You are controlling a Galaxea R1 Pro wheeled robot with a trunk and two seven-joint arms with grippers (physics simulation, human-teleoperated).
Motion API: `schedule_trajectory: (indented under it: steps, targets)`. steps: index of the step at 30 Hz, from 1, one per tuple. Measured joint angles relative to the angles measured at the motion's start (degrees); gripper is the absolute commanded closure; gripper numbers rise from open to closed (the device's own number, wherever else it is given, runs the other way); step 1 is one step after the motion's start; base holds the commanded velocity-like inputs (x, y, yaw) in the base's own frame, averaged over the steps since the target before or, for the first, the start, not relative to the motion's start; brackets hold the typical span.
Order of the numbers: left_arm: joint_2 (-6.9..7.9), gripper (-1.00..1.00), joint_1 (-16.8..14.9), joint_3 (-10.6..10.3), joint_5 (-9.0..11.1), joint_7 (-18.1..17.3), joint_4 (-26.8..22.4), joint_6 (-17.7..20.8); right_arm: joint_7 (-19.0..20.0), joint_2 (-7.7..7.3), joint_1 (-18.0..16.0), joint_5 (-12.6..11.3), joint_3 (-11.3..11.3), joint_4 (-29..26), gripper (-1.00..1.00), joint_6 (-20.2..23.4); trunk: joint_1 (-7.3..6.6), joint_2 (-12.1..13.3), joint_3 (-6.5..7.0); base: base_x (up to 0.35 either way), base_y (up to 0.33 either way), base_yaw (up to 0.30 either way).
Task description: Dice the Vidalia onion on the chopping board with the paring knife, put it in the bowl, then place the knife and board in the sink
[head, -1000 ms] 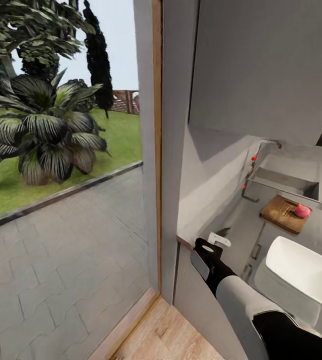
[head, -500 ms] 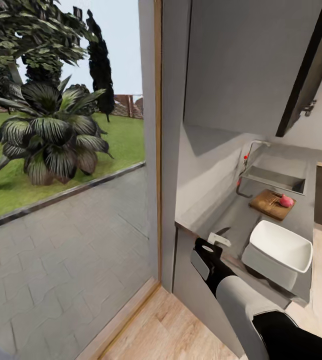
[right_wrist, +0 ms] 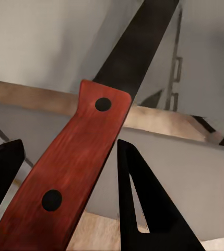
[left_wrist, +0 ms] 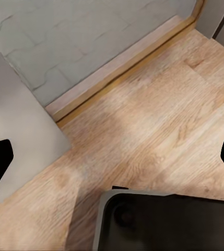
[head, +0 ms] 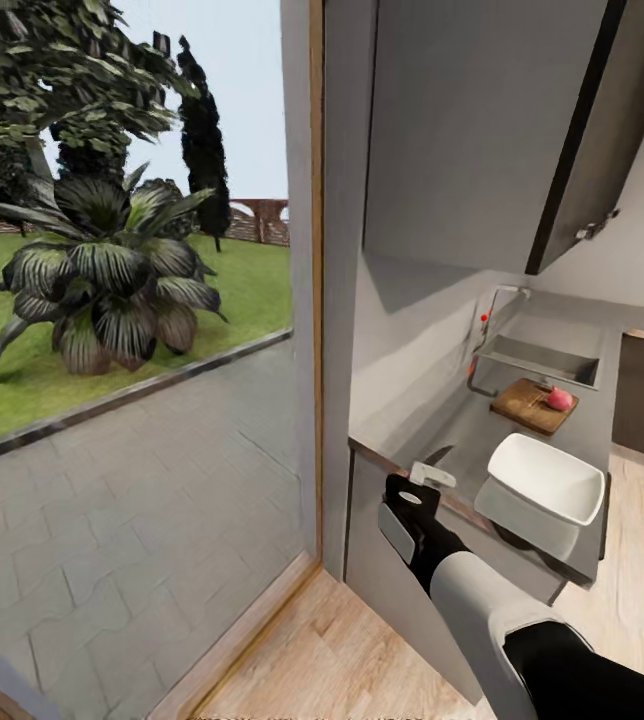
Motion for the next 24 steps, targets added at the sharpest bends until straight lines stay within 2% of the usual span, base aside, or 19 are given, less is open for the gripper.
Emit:
schedule_trajectory:
  steps: [2,6,9,11,13,24]
  targets:
    - [-0.01,-1.0,0.0,0.0,0.0,0.0,0.2,0.0,0.1,0.0,0.0,0.0,1.1,0.0,1.0,0.0,0.01,0.0,0.18,-0.288,0.0,0.0]
    - [0.0,-1.0,0.0,0.0,0.0,0.0,1.1,0.0,0.2,0.0,0.0,0.0,1.8,-0.2,1.0,0.0,0.01,0.0,0.54,-0.323,0.0,0.0]
    - [0.0,-1.0,0.0,0.0,0.0,0.0,1.3,0.0,0.7,0.0,0.0,0.0,1.9,-0.3,1.0,0.0,0.01,0.0,0.82,-0.332,0.0,0.0]
    - [0.0,-1.0,0.0,0.0,0.0,0.0,1.4,0.0,3.1,0.0,0.0,0.0,2.0,-0.3,1.0,0.1,0.01,0.0,1.0,-0.334,0.0,0.0]
    - [0.0,-1.0,0.0,0.0,0.0,0.0,1.4,0.0,3.9,0.0,0.0,0.0,2.0,-0.2,1.0,0.1,0.01,0.0,1.18,-0.335,0.0,0.0]
    - [-0.02,-1.0,0.0,0.0,0.0,0.0,1.4,0.0,4.4,0.0,0.0,0.1,2.0,0.0,1.0,0.1,0.0,0.0,2.17,-0.311,-0.007,0.0]
